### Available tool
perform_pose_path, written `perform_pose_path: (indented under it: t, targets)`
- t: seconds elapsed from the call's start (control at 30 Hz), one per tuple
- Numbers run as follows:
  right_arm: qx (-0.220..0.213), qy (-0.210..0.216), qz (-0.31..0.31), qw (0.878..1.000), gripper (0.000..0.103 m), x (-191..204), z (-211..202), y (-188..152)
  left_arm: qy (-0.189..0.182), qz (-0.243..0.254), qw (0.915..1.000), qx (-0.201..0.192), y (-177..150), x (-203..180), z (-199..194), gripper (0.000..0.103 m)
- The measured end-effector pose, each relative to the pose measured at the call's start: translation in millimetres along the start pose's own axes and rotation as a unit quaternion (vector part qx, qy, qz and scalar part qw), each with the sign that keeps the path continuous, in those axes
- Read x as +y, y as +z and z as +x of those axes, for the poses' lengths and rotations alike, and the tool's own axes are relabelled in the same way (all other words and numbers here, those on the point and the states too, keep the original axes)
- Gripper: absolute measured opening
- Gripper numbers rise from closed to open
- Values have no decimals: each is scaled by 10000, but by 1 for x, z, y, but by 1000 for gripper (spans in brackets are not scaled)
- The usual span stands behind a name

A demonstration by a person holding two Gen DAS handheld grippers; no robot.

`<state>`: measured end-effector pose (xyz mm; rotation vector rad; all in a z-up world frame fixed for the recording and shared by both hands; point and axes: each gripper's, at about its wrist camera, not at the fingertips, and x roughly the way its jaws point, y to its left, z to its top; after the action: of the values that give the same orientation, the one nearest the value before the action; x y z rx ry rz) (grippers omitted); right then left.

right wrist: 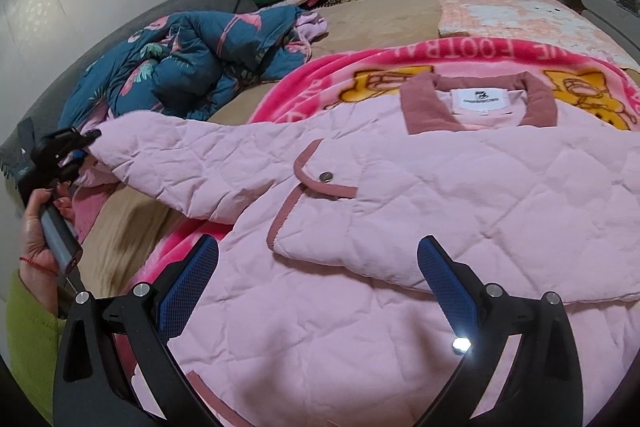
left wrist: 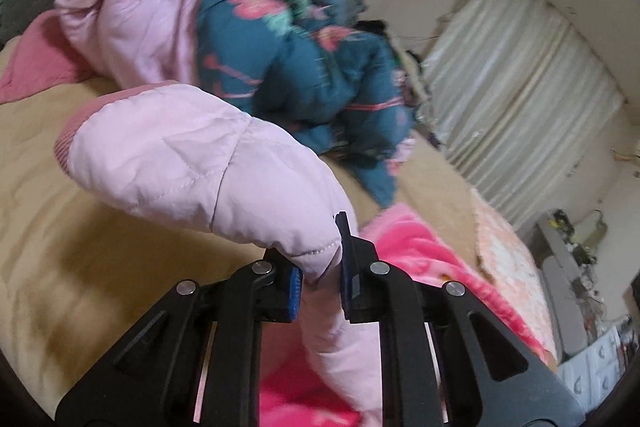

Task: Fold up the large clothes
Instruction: 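Grasp the cuff of the other sleeve with the left tool, then lift the sleeve with the left tool and carry it across the jacket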

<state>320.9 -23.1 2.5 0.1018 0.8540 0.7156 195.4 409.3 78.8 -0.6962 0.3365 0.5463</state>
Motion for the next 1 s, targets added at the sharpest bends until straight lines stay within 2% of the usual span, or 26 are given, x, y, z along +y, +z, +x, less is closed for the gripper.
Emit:
perform_pose_path:
  t: [0.2, 0.4, 0.67, 1.0]
  targets:
    - [-172, -74, 75, 9998, 99, -17, -22, 1, -713, 459, 9964, -74, -21, -62, -27, 7]
    - [-227, -195, 175, 9994, 99, -36, -34, -3, -1187, 919, 9887, -50, -37, -104, -42, 7]
    - [-349, -286, 357, 9983, 99, -52, -45, -5, -1598, 1231, 9794, 31, -55, -125, -51, 7]
    - [-413, -362, 394, 9977, 99, -61, -61, -7, -2137, 1625, 9632, 127, -75, -148, -67, 7]
